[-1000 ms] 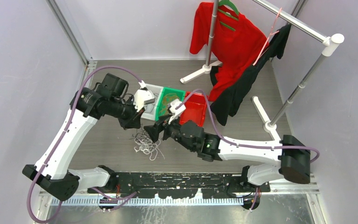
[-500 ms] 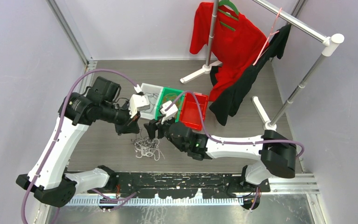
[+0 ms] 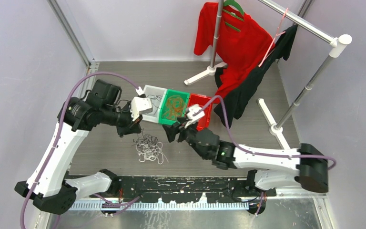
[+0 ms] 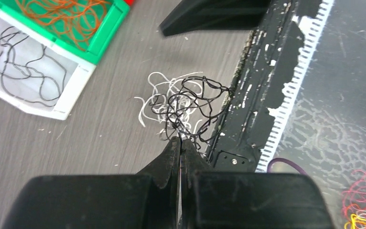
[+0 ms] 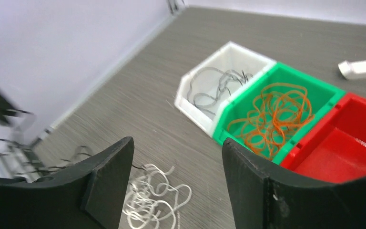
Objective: Untangle the cables
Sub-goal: Untie the cable.
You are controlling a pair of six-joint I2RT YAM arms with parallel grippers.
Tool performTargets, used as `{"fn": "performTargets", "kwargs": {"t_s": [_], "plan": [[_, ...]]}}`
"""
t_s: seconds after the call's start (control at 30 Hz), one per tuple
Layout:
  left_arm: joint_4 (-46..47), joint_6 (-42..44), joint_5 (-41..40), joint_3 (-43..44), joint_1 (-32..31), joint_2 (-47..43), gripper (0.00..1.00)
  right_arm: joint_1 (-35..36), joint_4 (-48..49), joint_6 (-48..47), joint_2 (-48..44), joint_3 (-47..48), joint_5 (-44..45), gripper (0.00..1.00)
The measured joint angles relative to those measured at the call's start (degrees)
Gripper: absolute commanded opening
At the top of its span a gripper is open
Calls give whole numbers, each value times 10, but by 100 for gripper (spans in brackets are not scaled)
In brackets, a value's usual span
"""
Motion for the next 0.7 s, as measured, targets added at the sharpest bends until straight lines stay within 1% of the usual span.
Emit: {"fn": "performTargets", "kwargs": {"t_s": [0.1, 0.23, 0.33, 0.47, 0.5, 0.57, 0.7], "plan": [[29, -14, -23, -18, 0, -12, 0, 1, 7, 1, -83, -14, -20, 74], [75, -47, -56, -45, 0, -20, 0, 7, 26, 3, -112, -12, -54, 73], [97, -63, -75, -52, 0, -18, 0, 23, 24, -3, -87, 8, -86, 71], [114, -73, -81, -52, 0, -16, 0, 42, 17, -24, -26, 37, -107, 61], [113, -74, -80, -51, 0, -15, 0, 44, 14, -28, -15, 41, -106, 58], [111, -74, -73, -50, 0, -14, 0, 47, 10, -39, 8, 50, -90, 55], [100, -70, -55, -40, 0, -12, 0, 47, 7, -57, 40, 70, -42, 55]]}}
